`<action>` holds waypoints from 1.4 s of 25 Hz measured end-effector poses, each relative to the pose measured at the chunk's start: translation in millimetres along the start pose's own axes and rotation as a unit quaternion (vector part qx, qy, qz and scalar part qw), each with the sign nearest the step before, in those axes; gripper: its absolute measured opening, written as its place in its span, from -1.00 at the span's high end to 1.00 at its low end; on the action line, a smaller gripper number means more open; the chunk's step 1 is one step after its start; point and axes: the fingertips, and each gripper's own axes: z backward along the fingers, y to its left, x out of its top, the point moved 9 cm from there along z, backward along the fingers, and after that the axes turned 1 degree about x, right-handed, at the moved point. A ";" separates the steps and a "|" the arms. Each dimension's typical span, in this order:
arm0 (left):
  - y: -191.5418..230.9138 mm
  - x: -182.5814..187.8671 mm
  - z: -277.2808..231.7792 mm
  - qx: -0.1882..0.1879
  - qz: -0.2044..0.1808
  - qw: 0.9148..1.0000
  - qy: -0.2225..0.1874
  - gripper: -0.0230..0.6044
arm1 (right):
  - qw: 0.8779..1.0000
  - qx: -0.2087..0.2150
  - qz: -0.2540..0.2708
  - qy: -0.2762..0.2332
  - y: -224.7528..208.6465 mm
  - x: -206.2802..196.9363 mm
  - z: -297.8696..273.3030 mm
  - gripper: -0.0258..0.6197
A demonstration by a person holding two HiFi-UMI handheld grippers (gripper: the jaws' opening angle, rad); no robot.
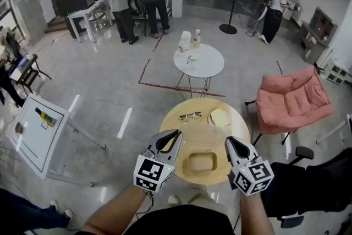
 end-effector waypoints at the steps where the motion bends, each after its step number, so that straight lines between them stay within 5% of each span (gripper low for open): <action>1: -0.5 3.8 1.1 -0.001 -0.003 1.000 -0.005 0.83 | 1.000 -0.002 0.001 -0.003 0.8 3.1 2.5 0.82; 16: -7.0 54.0 11.3 -0.016 -0.037 0.998 -0.057 0.83 | 0.998 -0.004 0.046 -0.042 8.3 47.3 28.3 0.83; 35: -5.7 44.4 5.1 -0.016 -0.016 0.998 -0.053 0.83 | 0.997 0.000 0.077 -0.018 3.4 52.5 24.9 0.83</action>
